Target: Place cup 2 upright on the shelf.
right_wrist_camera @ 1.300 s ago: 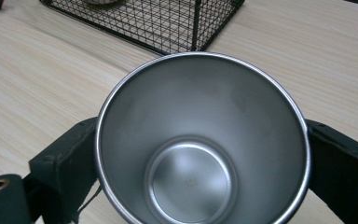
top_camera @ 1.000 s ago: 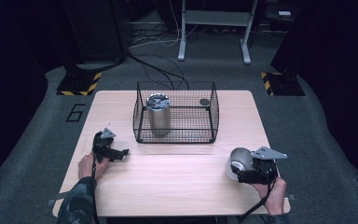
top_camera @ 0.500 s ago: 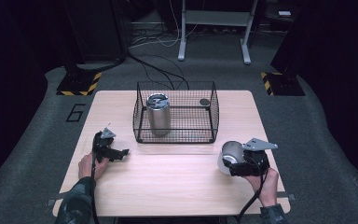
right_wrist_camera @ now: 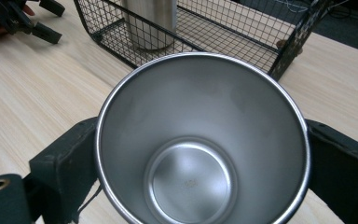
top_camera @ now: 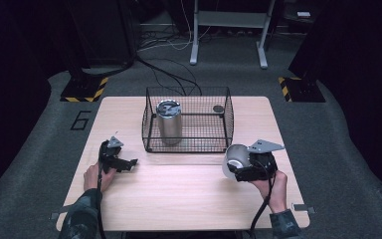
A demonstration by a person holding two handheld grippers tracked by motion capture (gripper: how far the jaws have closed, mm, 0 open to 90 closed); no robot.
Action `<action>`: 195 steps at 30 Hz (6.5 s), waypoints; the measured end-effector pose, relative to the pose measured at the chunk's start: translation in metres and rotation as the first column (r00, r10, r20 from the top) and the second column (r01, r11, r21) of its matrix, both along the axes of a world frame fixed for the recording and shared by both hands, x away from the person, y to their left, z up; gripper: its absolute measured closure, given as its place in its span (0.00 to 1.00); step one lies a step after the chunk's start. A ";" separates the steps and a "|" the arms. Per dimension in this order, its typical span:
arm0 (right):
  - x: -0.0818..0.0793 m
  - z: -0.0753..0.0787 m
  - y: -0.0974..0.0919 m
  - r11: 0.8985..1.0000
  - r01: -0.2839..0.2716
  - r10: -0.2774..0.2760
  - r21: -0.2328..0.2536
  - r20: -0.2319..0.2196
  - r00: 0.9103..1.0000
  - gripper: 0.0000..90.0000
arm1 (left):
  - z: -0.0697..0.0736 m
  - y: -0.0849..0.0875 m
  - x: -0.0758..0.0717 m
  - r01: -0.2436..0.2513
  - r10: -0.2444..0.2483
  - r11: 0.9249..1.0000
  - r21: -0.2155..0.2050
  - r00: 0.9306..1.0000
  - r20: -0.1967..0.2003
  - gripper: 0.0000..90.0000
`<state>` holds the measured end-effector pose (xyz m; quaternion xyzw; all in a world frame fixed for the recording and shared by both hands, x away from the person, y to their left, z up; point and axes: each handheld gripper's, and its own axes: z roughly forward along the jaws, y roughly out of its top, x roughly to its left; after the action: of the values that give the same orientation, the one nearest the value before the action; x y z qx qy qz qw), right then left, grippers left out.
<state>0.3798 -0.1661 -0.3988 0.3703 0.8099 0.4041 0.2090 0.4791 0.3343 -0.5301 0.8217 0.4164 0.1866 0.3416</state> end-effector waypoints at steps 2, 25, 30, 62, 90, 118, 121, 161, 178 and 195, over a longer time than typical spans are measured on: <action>0.001 0.002 0.003 1.000 0.000 0.000 0.003 0.002 1.000 0.06 | 0.000 0.000 0.000 0.002 -0.002 1.000 0.002 1.000 0.000 0.00; 0.023 0.024 0.034 0.998 -0.068 0.068 0.001 0.021 0.998 0.06 | 0.000 0.000 0.000 0.000 0.000 1.000 0.001 1.000 0.002 0.00; 0.026 0.032 0.040 0.997 -0.071 0.070 0.005 0.026 0.997 0.06 | 0.000 0.000 0.000 0.000 0.000 1.000 0.001 1.000 0.001 0.00; 0.061 0.067 0.073 0.992 -0.123 0.124 -0.022 0.050 0.991 0.06 | 0.000 -0.001 0.000 -0.017 0.017 1.000 -0.010 1.000 0.002 0.00; 0.117 0.073 0.091 0.995 -0.087 0.088 -0.045 0.028 0.996 0.06 | -0.001 0.000 0.000 -0.017 0.017 1.000 -0.010 1.000 0.003 0.00; 0.168 0.053 0.108 0.996 -0.007 0.005 -0.085 -0.021 1.000 0.06 | 0.001 0.001 0.000 -0.009 0.009 1.000 0.010 1.000 -0.001 0.00; 0.173 0.048 0.111 0.994 -0.010 0.007 -0.106 -0.025 1.000 0.06 | 0.001 0.001 0.000 -0.009 0.009 1.000 0.011 1.000 -0.001 0.00; 0.211 -0.007 0.128 0.989 0.093 -0.110 -0.114 -0.154 0.982 0.06 | 0.000 0.001 0.000 -0.009 0.009 1.000 0.011 1.000 0.000 0.00; 0.216 -0.019 0.128 0.986 0.085 -0.112 -0.145 -0.190 0.975 0.06 | 0.001 0.001 0.000 -0.008 0.008 1.000 0.011 1.000 0.000 0.00; 0.217 -0.026 0.129 0.985 0.089 -0.120 -0.150 -0.211 0.970 0.06 | 0.000 0.001 0.000 -0.009 0.009 1.000 0.010 1.000 0.000 0.00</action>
<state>0.5968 -0.0366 -0.4246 0.4393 0.8336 0.2914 0.1647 0.4796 0.3353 -0.5296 0.8217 0.4189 0.1902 0.3365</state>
